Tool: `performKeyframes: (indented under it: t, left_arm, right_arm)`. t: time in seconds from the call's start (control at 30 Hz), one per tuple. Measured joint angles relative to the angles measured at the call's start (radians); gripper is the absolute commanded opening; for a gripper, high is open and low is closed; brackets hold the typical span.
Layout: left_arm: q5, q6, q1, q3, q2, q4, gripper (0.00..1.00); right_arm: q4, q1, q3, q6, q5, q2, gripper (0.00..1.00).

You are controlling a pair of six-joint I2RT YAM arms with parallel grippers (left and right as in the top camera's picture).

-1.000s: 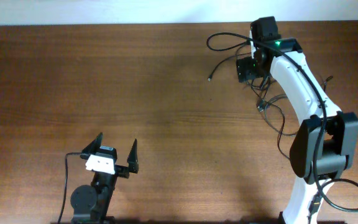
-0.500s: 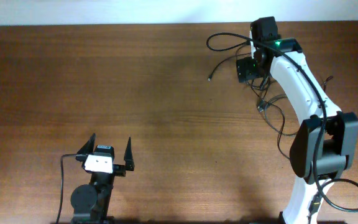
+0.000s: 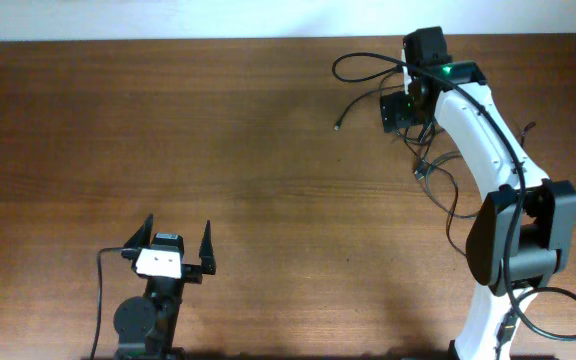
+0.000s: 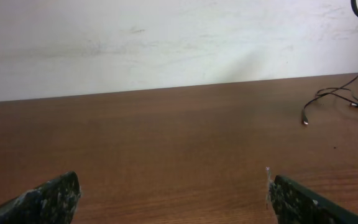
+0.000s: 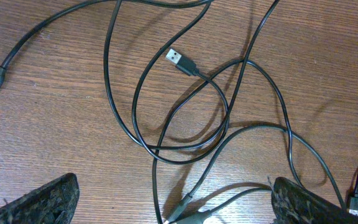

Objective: Untangle cables

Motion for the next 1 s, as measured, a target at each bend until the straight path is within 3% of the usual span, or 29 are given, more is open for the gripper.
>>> performKeyframes:
  t: [0.27,0.7,1.0]
  left_arm:
    - [0.000,0.000,0.000,0.000,0.000,0.000,0.99]
    - [0.000,0.000,0.000,0.000,0.000,0.000,0.99]
    - [0.000,0.000,0.000,0.000,0.000,0.000,0.99]
  right_arm:
    - [0.000,0.024,0.000,0.000,0.000,-0.008,0.99]
    - [0.000,0.335,-0.001,0.000,0.000,-0.262,0.99]
    - [-0.077,0.223,0.000,-0.018,0.047,-0.525,0.99]
